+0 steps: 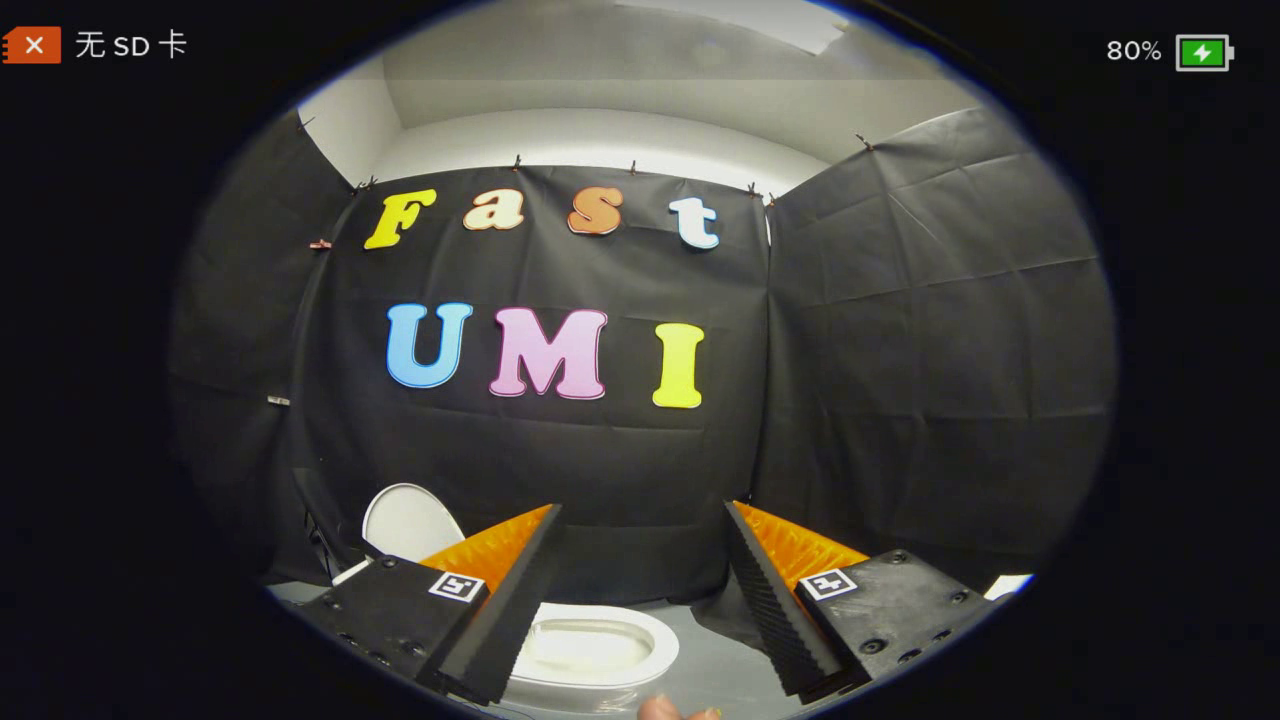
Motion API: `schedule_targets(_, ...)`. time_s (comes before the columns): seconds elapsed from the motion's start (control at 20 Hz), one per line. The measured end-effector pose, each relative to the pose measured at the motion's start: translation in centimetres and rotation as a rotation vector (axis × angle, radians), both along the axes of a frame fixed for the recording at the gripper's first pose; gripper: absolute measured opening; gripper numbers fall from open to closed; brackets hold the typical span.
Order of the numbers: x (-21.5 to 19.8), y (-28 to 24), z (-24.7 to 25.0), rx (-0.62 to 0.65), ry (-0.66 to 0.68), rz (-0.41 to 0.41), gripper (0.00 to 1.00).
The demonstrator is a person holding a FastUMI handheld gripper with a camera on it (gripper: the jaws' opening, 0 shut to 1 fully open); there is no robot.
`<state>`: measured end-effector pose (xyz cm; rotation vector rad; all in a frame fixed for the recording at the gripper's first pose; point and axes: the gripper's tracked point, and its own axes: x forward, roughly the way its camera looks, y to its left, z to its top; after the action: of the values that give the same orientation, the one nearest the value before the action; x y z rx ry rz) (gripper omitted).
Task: Open the toilet lid.
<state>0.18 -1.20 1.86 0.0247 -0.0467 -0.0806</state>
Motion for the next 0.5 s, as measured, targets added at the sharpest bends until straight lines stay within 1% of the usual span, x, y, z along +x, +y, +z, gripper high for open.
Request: schedule_targets(0.5, -0.09, 0.31, -0.18, -0.004, 0.003, 0.005, 0.98)
